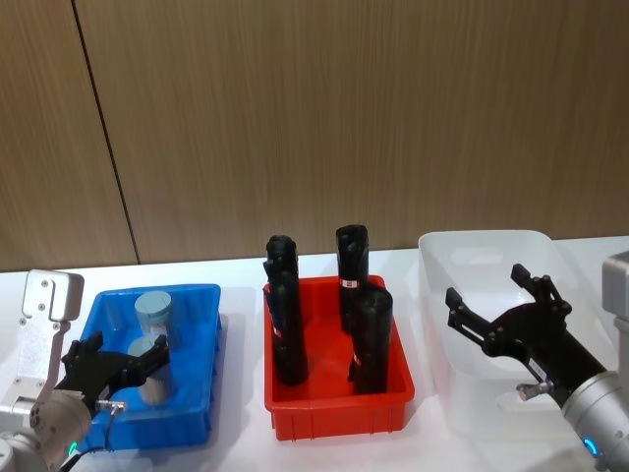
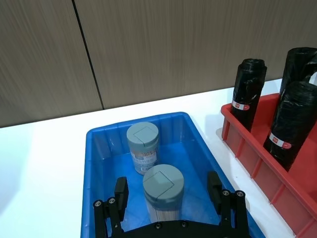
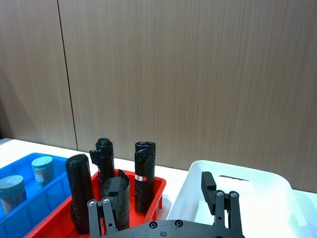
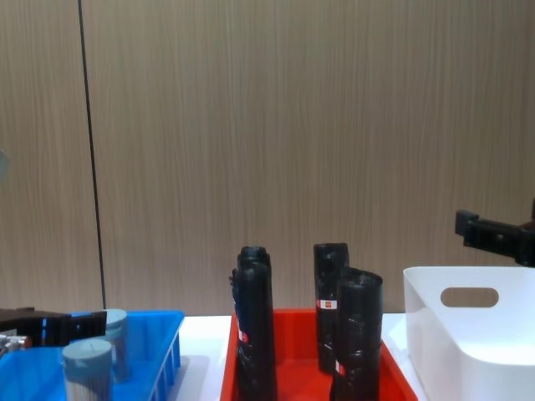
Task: Pick the cotton swabs from the blue box and place them into the white box.
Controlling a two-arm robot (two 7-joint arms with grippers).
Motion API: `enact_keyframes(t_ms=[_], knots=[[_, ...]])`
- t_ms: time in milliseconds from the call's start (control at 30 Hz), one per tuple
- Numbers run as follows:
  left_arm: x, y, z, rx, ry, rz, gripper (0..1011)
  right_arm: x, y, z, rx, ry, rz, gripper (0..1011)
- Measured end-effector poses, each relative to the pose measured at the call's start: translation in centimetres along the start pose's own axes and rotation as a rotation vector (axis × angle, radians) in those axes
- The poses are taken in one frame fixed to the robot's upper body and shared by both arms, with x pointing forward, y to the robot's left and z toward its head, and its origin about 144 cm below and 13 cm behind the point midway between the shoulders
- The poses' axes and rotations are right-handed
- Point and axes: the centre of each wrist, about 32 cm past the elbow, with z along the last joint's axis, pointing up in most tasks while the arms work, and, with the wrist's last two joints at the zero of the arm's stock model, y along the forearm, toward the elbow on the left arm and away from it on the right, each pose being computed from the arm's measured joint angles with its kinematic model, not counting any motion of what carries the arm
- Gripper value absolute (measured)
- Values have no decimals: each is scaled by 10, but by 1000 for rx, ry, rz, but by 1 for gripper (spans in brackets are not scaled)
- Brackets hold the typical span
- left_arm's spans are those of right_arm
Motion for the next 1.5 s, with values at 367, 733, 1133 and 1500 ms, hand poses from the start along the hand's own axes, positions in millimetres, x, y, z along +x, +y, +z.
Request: enact_keyframes(t_ms=[367,733,1133,1500], knots=[[7,-17,1,52,13,-6,1004,0,0,0,0,0,0,1002],[12,-34,-2,100,33,-26,1004,0,0,0,0,0,0,1002],[15,-53,-5,140,48,-58,1004,0,0,0,0,0,0,1002],[15,-65,-5,162,50,-63,993,0,0,0,0,0,0,1002]])
